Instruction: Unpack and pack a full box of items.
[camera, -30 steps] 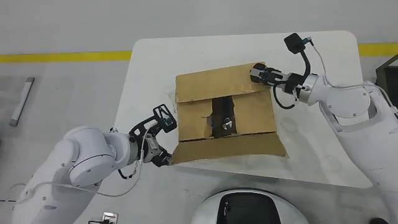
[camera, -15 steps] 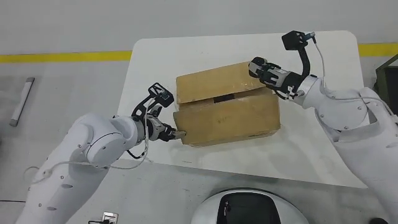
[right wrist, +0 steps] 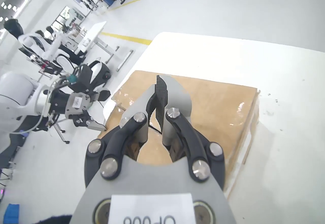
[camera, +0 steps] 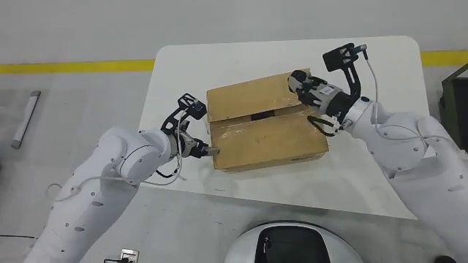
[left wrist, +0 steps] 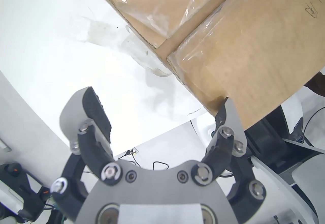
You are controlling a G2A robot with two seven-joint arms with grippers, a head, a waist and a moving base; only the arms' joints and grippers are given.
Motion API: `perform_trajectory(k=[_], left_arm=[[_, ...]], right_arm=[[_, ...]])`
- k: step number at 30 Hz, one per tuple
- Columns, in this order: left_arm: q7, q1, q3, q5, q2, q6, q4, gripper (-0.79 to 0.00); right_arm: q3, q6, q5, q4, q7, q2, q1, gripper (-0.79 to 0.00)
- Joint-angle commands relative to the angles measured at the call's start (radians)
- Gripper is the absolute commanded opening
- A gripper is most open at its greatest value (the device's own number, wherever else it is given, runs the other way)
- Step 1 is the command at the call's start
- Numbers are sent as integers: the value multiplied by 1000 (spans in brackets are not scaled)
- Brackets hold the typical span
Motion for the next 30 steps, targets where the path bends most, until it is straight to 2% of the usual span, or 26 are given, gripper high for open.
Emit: perform_trajectory(k=[1,4,10,18,27,30], left_arm=[[0,-4,0,-3,-3,-3,0,0],[-3,-7,-3,-2,-7,-12,1,0],[-13,-9,-21,2,-9,-13,7,0],[-47,1,-89,16,1,5,-4,0],[-47,1,-89,16,1,5,-4,0],[-11,23,-98,51,4,14,3,0]], right_arm=[[-42,-4,-104,4,6,-1,-7,-785],[-108,2,-218,18,0,-7,-7,-785],[-176,30,-257,37,-16,-23,-3,-785],[-188,57,-270,65,-46,-36,-9,-785],[-179,56,-254,70,-51,-47,-10,-785],[-172,56,-240,71,-50,-50,-12,-785]])
